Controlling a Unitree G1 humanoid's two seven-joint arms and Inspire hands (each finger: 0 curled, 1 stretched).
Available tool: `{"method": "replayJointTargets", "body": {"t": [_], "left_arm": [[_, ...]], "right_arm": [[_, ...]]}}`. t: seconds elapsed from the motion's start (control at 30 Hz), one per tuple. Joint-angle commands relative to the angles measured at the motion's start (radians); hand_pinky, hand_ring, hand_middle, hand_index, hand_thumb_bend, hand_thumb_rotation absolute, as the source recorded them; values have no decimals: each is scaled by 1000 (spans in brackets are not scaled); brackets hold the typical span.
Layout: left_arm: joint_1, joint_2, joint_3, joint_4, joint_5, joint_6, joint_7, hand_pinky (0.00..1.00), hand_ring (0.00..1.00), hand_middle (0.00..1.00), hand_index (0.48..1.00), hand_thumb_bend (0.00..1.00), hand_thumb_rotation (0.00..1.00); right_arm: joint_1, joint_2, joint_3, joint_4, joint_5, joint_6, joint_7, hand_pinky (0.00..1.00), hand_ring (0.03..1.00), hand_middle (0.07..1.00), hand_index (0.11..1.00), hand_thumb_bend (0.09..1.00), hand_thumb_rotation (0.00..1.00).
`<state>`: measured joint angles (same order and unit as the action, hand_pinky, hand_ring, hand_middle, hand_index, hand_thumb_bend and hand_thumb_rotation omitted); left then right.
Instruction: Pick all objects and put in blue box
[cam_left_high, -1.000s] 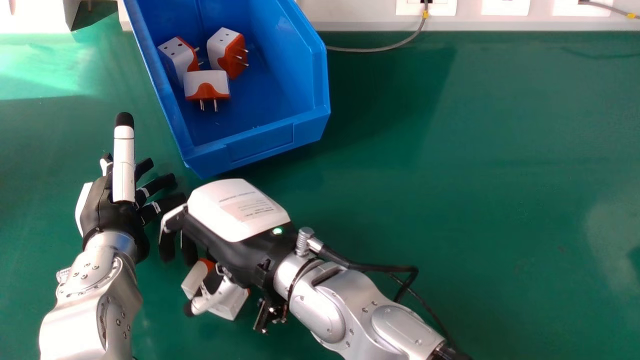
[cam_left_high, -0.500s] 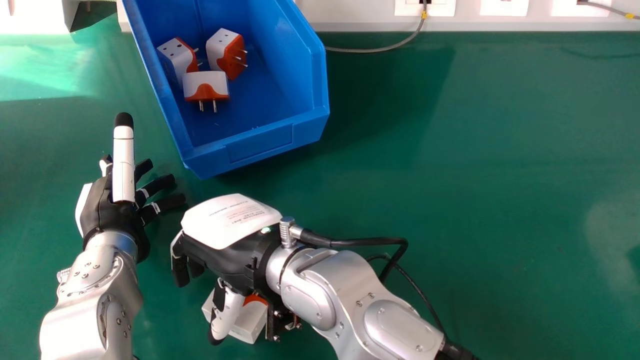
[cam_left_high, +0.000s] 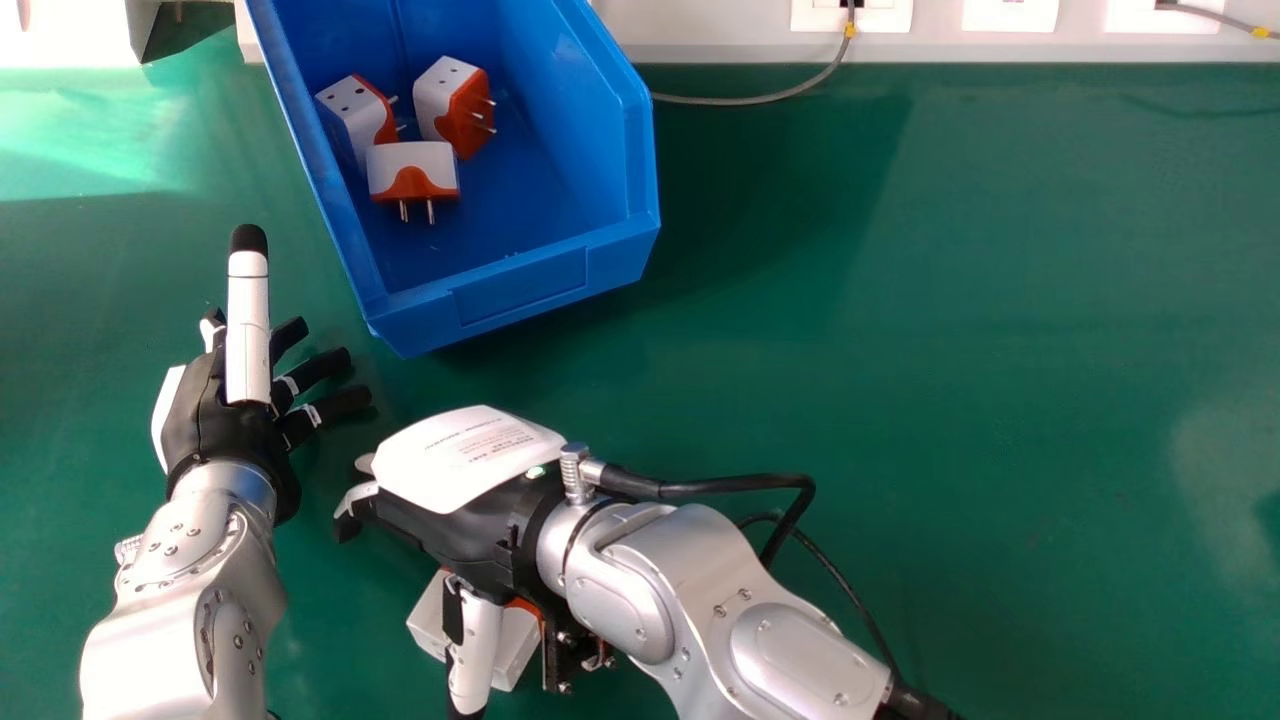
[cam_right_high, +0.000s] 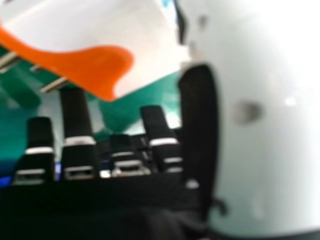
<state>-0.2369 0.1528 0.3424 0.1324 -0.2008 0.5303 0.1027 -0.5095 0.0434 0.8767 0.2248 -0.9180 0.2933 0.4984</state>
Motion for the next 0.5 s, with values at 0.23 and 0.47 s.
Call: {"method": "replayJointTargets", "body": {"t": [0.23,0.47], "left_arm": [[16,-4,-4,16,-9,9,-16,703,794,915,1000,817,939],[7,5,-8,44,1,-5,-19,710,796,917,1000,815,940]], "right_arm": [[-25,-41,-16,-151,-8,19,128,922,999,1000,887,999,158],[-54,-124,-24,-254,21,-81,213,940,1000,1000,890,1000,158]]}}
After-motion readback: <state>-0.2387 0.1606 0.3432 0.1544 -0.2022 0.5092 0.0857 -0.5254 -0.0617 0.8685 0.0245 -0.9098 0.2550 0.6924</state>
